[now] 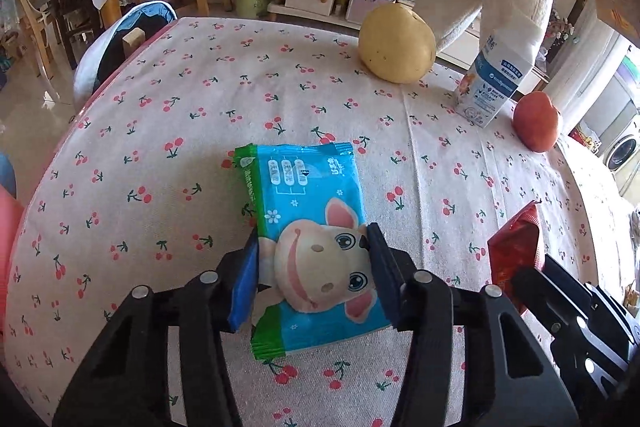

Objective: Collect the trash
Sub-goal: 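Lift both packets and carry them over the pink bucket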

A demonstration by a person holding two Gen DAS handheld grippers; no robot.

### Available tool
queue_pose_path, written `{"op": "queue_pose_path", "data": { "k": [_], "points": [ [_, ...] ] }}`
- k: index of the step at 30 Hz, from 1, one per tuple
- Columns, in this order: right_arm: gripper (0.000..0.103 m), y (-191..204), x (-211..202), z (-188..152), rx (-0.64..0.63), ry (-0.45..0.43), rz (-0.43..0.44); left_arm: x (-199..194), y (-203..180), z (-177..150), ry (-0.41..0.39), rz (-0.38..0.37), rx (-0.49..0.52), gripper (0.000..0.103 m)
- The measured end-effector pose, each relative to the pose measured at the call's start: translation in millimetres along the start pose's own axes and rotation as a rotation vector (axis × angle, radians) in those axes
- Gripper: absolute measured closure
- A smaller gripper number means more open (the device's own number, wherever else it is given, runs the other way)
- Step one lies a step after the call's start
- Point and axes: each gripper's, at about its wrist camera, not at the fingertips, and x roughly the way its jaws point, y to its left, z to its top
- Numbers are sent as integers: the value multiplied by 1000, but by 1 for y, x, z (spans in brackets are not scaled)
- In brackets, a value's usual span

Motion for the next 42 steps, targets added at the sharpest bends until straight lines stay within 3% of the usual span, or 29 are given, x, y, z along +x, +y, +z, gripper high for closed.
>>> {"op": "queue_pose_path", "data": {
  "k": [9, 28, 42],
  "points": [
    [72, 3, 1, -4, 22, 11, 59, -19, 15, -17, -13, -15, -15, 61],
    [72, 12, -18, -23, -7, 8, 79, -102, 70, -71, -106, -30, -58, 61],
    [72, 28, -21, -45, 20, 15, 109, -135, 115, -73, -249, 94, -87, 61]
  ]
}}
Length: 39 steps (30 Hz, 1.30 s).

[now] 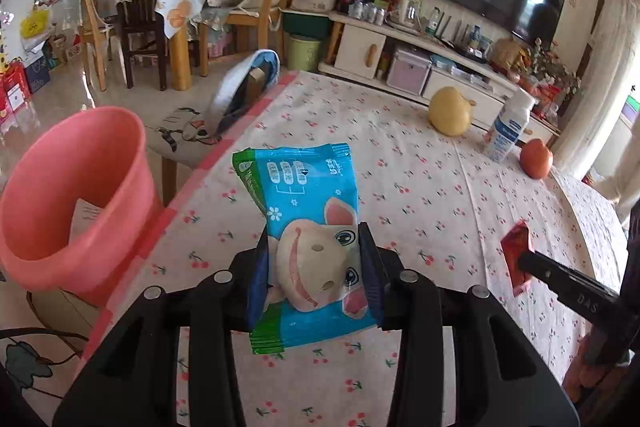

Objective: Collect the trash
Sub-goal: 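Lift both packets and carry them over the pink bucket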

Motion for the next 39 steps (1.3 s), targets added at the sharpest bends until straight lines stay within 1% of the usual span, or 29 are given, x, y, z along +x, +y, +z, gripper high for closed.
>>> {"op": "queue_pose_path", "data": {
  "k": [3, 11, 17, 25, 30, 36, 39],
  "points": [
    [72, 6, -1, -2, 6, 1, 20, -4, 9, 3, -25, 24, -17, 61],
    [72, 33, -1, -4, -30, -6, 24, -14, 36, 18, -70, 61, -82, 61],
    [72, 62, 1, -7, -66, -4, 41, -21, 60, 26, -86, 85, -144, 61],
    [72, 107, 6, -4, -104, -4, 91, -33, 95, 37, -127, 131, -211, 61],
    [72, 144, 13, 3, -133, -4, 139, -38, 120, 43, -143, 159, -266, 61],
    [72, 210, 26, 17, -202, -4, 209, -41, 156, 49, -147, 189, -354, 61],
    [72, 245, 33, 25, -242, -3, 246, -44, 180, 50, -152, 204, -414, 61]
  ]
}}
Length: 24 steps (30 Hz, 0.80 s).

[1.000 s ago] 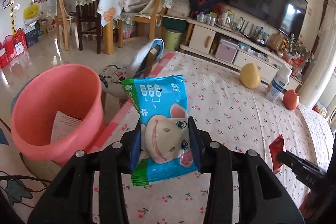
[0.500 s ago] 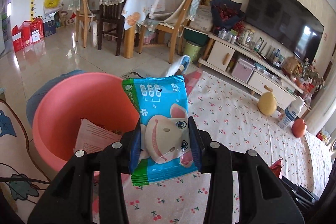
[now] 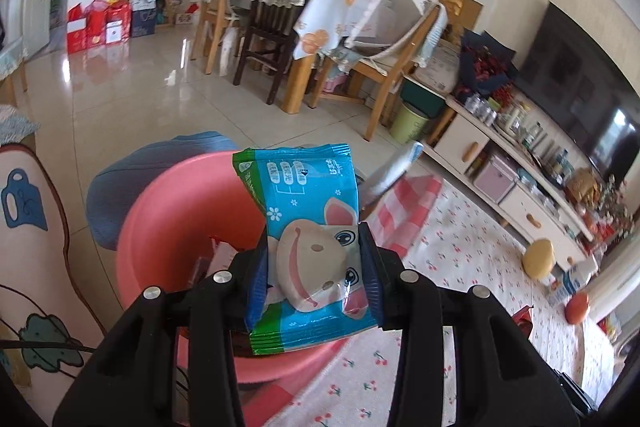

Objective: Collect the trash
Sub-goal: 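Lift both packets and carry them over the pink bucket, then open both tools to drop the cow-print packet and red wrapper into the bucket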

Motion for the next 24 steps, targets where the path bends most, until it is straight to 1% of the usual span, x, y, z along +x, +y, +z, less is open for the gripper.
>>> {"op": "queue_pose_path", "data": {
  "k": [4, 8, 11, 22, 24],
  "points": [
    [72, 38, 22, 19, -50, 5, 50, 6, 28, 11, 6, 24, -77, 61],
    [72, 61, 46, 31, -85, 18, 83, 15, 47, 18, 24, 36, -133, 61],
    [72, 74, 65, 36, -99, 36, 98, 18, 54, 22, 33, 36, -153, 61],
    [72, 79, 105, 28, -97, 83, 118, 32, 62, 26, 74, 40, -174, 61],
    [70, 77, 110, 26, -90, 92, 116, 35, 61, 25, 91, 44, -169, 60]
  ]
}}
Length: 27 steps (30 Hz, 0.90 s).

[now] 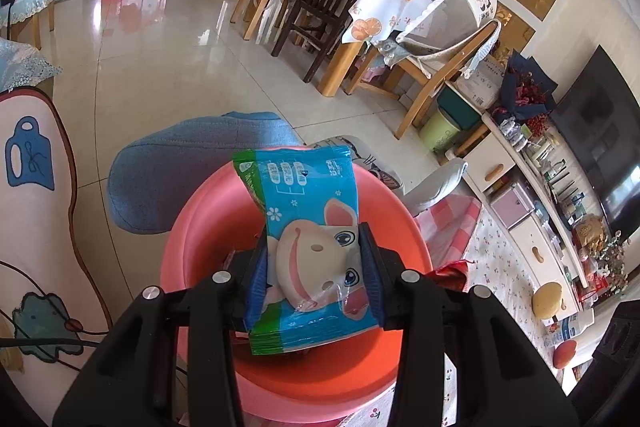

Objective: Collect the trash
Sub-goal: 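Open both tools to drop the cow-print packet and red wrapper into the bucket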

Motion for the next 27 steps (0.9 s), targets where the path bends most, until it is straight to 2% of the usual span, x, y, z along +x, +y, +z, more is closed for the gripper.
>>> {"op": "queue_pose_path", "data": {
  "k": [4, 6, 10, 12, 15, 27],
  "points": [
    [68, -9, 1, -5, 30, -2, -3, 0, -1, 0, -11, 29, 8, 57],
    [58, -14, -5, -10, 36, -19, -13, 1, -4, -2, -16, 49, 22, 42],
    [44, -24, -19, -18, 32, -43, -52, 0, -12, -6, -37, 59, 68, 34],
    [32, -26, -27, -23, 19, -56, -84, -1, -16, -8, -51, 62, 92, 25],
    [19, -31, -39, -30, -2, -73, -141, -5, -22, -10, -68, 55, 121, 19],
    [14, -53, -81, -54, -22, -100, -258, -25, -64, -28, -158, 15, 281, 5]
  ]
}}
